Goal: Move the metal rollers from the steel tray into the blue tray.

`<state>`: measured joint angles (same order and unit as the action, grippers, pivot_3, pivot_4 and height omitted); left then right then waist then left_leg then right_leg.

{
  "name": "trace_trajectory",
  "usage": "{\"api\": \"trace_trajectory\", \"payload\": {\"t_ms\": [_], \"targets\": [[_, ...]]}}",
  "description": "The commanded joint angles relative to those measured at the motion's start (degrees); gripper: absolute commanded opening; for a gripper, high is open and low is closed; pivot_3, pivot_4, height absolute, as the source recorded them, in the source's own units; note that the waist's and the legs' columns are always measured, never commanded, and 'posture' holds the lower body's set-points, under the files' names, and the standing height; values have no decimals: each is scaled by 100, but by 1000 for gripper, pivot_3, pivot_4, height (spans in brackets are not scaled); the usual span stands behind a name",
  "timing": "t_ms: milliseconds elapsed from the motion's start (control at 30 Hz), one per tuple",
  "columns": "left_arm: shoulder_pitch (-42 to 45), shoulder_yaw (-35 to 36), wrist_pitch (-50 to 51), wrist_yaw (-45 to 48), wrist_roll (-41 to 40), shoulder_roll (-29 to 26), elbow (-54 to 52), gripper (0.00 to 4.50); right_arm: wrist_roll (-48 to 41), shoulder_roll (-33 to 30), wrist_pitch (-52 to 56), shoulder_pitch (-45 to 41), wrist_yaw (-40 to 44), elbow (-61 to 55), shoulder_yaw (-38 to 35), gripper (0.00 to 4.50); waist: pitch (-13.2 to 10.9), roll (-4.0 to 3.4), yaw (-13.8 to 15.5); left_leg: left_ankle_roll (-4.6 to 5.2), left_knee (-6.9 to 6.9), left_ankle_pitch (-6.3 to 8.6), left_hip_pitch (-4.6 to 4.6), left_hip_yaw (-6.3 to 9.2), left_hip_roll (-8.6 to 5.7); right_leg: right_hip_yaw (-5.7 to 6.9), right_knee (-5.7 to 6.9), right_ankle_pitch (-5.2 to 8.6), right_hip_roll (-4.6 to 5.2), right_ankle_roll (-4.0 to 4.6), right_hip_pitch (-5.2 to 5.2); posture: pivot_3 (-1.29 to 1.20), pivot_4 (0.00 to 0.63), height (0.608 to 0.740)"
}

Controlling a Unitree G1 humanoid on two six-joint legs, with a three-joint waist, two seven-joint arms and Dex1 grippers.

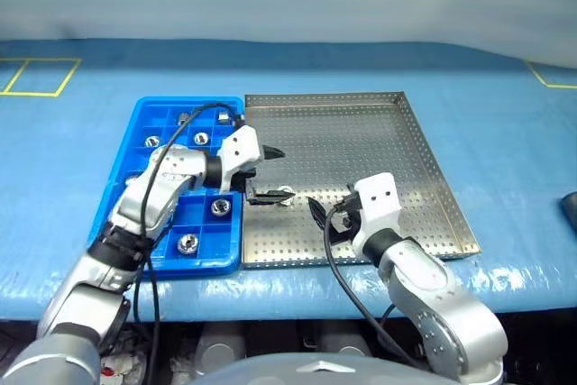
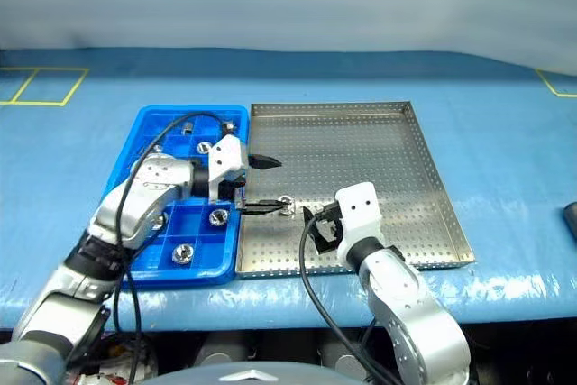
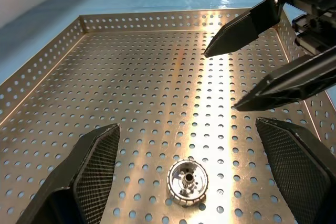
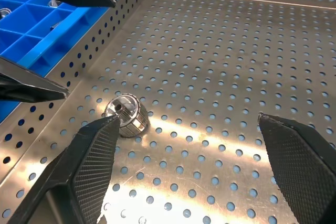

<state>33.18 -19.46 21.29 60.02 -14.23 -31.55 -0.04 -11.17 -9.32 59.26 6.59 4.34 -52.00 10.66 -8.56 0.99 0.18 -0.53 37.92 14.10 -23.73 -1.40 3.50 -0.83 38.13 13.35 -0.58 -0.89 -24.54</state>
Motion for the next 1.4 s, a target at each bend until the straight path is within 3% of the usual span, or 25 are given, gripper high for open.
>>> {"api": "trace_trajectory", "payload": {"t_ms": [33, 467, 767, 867, 1100, 1400], "targets": [[529, -333, -379, 408, 385, 180, 753, 4500, 100, -81, -352, 235, -91, -486, 153, 4444, 0, 1, -59, 0, 0, 0, 0, 0, 0, 0, 0, 0, 0, 0, 0, -44, 150, 740], [1699, -1348, -2003, 1545, 1866, 508, 3070, 4500, 423, -312, -1210, 1145, -227, -638, 247, 4444, 2, 3, -346, 4, 8, 2, 0, -7, 0, -11, 8, 0, -3, -1, -4, -143, 150, 740], [2074, -1363, -2523, 1624, 2396, 845, 3937, 4500, 549, -203, -1412, 1231, -351, -531, 432, 4444, 4, 7, -433, 7, 12, 4, 0, -10, -1, -16, 8, -3, -2, -6, -4, -152, 150, 740], [2141, -1372, -2576, 1815, 2448, 850, 4026, 3916, 571, -167, -1467, 1210, -350, -487, 452, 4500, 4, 7, -446, 7, 17, 4, 0, -12, -1, -18, 11, -4, -1, -8, -3, -150, 150, 740], [2146, -1190, -2596, 1988, 2510, 658, 3803, 1693, 574, -165, -1500, 1093, -267, -410, 462, 4500, 4, 7, -470, 8, 20, 3, 5, -14, 0, -22, 21, -4, -2, -8, -3, -140, 150, 740], [1810, 49, -1442, 1518, 1647, 427, 2626, 1696, 496, -283, -1508, 697, 60, -230, 541, 4500, 4, 8, -414, 8, 27, 3, 5, -18, 0, -25, 37, -3, -1, -9, -8, -53, 150, 740]]}}
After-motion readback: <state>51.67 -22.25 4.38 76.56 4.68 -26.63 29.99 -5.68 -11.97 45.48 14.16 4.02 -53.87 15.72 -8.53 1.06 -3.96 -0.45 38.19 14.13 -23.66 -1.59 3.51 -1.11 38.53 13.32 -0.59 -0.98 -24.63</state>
